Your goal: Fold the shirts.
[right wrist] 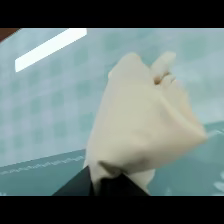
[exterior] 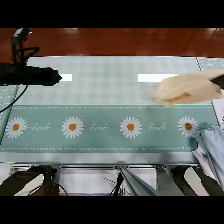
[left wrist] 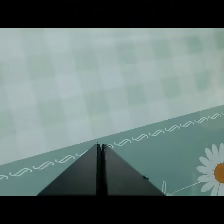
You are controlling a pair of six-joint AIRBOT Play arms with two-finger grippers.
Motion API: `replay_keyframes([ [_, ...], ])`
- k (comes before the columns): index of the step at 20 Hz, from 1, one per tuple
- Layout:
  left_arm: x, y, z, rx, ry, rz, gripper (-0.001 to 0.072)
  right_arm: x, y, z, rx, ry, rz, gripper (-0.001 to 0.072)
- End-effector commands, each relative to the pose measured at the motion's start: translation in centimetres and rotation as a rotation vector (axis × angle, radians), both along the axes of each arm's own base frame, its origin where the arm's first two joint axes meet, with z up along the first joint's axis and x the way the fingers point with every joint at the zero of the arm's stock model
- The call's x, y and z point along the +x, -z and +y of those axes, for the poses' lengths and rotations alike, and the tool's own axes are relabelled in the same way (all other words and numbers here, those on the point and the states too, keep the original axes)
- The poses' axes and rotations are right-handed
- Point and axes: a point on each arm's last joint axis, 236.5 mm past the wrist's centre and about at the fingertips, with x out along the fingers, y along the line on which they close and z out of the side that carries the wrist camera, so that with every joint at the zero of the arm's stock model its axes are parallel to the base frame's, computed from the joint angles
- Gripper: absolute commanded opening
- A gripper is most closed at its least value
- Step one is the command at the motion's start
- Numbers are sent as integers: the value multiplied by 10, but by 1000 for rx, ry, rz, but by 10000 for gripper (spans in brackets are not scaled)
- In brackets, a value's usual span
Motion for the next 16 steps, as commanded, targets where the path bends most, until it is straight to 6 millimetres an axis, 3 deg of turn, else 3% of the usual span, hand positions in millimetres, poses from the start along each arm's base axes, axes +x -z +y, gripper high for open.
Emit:
replay_keyframes([
  [1,11,32,-7,39,57,31,21,-91,7,-73,-125,236,244,17],
  [4,21,56,-11,51,69,60,21,-162,23,-125,-167,479,448,17],
  [6,26,72,-11,63,78,84,21,-199,27,-145,-159,627,527,18],
  [9,29,95,-10,95,125,108,21,-270,29,-160,-165,862,714,18],
  [11,33,106,-10,104,131,116,20,-306,23,-164,-203,983,792,19],
  [13,39,110,-9,108,122,106,21,-326,20,-164,-219,1043,843,19],
  [16,51,106,-6,110,97,61,20,-328,20,-163,-211,1051,849,20],
])
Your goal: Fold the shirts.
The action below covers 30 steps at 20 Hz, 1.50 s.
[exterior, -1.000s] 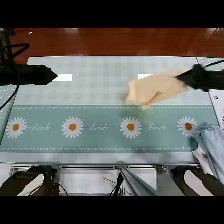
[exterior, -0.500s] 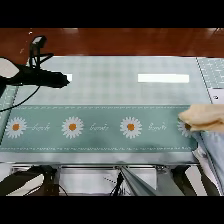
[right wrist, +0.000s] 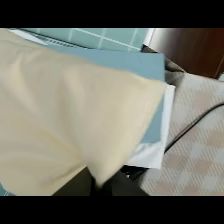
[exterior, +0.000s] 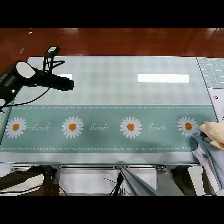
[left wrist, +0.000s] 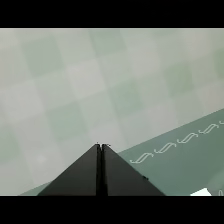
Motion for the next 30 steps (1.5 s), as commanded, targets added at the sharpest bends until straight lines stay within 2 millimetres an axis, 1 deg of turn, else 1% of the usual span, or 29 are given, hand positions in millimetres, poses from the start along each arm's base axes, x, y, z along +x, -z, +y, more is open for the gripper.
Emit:
replay_keyframes([
  [1,14,0,3,8,-16,-49,21,-24,-3,1,-7,76,65,45],
  [2,15,0,3,8,-19,-53,21,-24,-3,1,-9,75,64,188],
  [3,15,0,3,8,-19,-53,21,-23,-3,1,-8,72,58,356],
  [4,15,0,3,8,-19,-53,21,-20,-2,1,-6,67,49,452],
  [5,15,0,3,8,-19,-53,21,-19,-2,1,-5,63,43,506],
  [6,15,0,3,8,-19,-53,21,-19,-2,1,-7,63,43,508],
  [8,14,-1,3,7,-18,-52,21,-17,-4,-7,-38,56,37,506],
  [9,12,-1,3,7,-14,-45,21,-4,-7,-21,-97,26,-12,490],
  [10,8,-3,3,5,-4,-25,21,24,-13,-39,-175,-35,-122,431],
  [11,5,-9,5,2,4,-9,22,66,-23,-49,-232,-152,-265,419],
  [12,6,-22,9,-4,2,-9,24,105,-37,-53,-286,-284,-389,420],
  [13,9,-38,13,-18,-18,-18,71,142,-55,-53,-346,-397,-511,420],
  [14,16,-61,18,-35,-48,-51,265,177,-79,-57,-427,-473,-629,420],
  [15,26,-91,22,-57,-84,-109,578,211,-96,-53,-469,-542,-733,423],
  [16,33,-122,25,-71,-104,-176,710,244,-106,-39,-466,-617,-819,430],
  [17,38,-150,25,-75,-103,-239,710,273,-105,-19,-424,-704,-868,446],
  [18,38,-174,22,-79,-93,-292,709,298,-94,8,-352,-801,-878,469],
  [19,34,-187,15,-74,-67,-309,709,321,-75,41,-269,-930,-847,497],
  [20,25,-187,6,-67,-45,-282,710,334,-54,69,-211,-1052,-770,508],
  [21,12,-175,-4,-45,-23,-216,712,343,-27,93,-176,-1185,-646,544],
  [22,-6,-154,-13,14,10,-122,714,345,0,111,-154,-1310,-490,624],
  [23,-23,-132,-16,100,29,-36,715,344,21,123,-143,-1398,-349,624],
  [24,-35,-117,-16,186,29,13,715,345,35,131,-152,-1447,-243,624],
  [25,-39,-109,-13,255,-6,24,715,349,45,141,-161,-1476,-175,624],
  [26,-39,-108,-12,296,-60,17,717,351,53,152,-146,-1491,-140,623],
  [27,-39,-109,-15,298,-100,12,719,348,65,164,-101,-1506,-107,624],
  [28,-41,-108,-18,290,-118,24,720,343,77,173,-42,-1510,-79,624],
  [30,-49,-105,-18,300,-117,53,720,331,101,188,81,-1506,-61,624],
])
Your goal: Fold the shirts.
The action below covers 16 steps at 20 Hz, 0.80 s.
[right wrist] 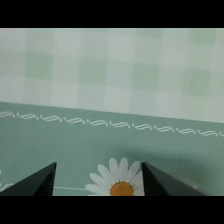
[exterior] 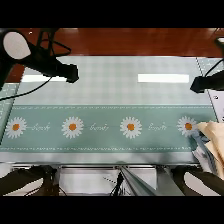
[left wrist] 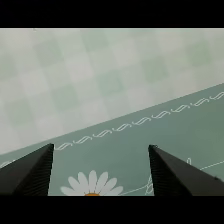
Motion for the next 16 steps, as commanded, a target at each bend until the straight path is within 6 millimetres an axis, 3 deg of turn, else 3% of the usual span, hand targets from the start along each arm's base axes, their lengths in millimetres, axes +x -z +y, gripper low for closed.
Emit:
replay_keyframes([
  [1,-13,7,9,77,-75,42,720,-19,40,29,28,-38,167,624],
  [5,-11,20,25,154,-79,47,718,-41,56,48,159,-46,247,599],
  [7,-28,40,32,192,-65,111,718,-38,35,65,243,-60,158,539],
  [10,-38,51,32,172,-24,48,719,-27,-5,66,227,-84,-49,541],
  [13,-15,40,29,91,-72,-72,718,-24,6,65,228,-80,-18,543],
  [16,-6,47,27,74,-79,-74,715,-15,21,55,195,-66,9,543],
])
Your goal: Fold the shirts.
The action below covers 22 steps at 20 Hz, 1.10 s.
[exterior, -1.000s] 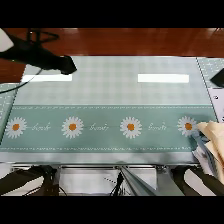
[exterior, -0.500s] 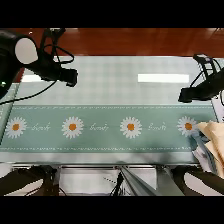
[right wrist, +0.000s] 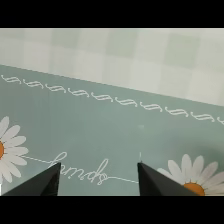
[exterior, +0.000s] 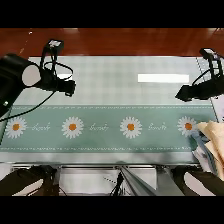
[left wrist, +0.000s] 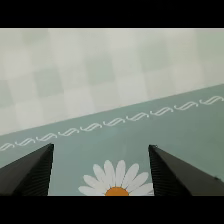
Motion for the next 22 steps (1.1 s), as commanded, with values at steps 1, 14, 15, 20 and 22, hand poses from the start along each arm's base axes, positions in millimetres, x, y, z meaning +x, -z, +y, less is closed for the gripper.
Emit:
replay_keyframes([
  [1,12,7,-3,-28,-11,-28,715,9,10,-8,-30,8,0,543],
  [14,15,29,-4,-8,-12,21,716,13,9,-9,-33,12,-18,543],
  [15,15,29,-4,-8,-12,21,716,14,9,-9,-33,12,-18,543],
  [20,15,29,-4,-8,-12,21,716,14,9,-9,-33,12,-18,543],
  [22,15,29,-4,-8,-12,21,716,13,9,-9,-33,12,-18,543],
])
